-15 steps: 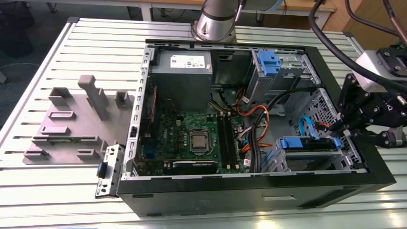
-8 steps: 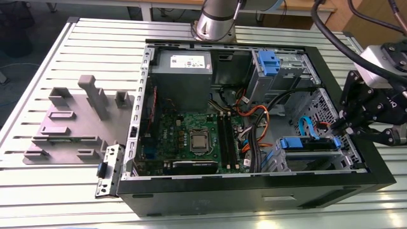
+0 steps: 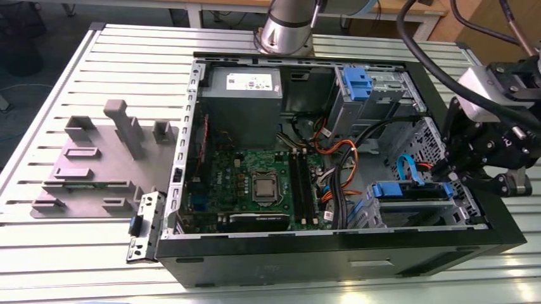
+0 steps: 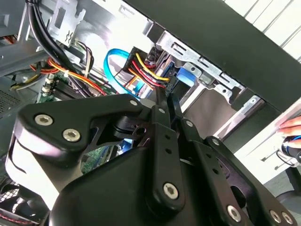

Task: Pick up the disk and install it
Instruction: 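Insert the second disk wire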

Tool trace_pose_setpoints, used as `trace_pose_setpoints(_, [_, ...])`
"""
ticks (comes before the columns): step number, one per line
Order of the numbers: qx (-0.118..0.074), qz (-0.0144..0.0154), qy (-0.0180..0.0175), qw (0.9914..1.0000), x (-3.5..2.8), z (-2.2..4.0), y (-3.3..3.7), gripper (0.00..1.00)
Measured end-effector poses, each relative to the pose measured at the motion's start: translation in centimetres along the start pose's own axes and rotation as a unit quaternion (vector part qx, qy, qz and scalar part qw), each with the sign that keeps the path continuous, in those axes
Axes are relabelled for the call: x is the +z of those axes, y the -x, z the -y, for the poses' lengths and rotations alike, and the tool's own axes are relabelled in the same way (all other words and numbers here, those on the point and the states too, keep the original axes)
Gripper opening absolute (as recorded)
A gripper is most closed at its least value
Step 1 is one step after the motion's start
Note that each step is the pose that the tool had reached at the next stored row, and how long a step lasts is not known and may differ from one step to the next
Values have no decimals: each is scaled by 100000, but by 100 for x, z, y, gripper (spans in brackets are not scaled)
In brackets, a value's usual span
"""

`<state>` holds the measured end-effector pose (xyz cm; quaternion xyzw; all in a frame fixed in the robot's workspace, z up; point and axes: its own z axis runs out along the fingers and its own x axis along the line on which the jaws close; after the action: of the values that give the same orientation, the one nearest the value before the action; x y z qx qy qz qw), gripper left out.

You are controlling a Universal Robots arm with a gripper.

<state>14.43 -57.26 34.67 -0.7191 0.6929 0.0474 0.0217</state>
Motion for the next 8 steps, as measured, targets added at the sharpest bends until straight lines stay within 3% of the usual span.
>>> trace_pose_setpoints(8, [19,-437,15,99999,38,-32,-29,16])
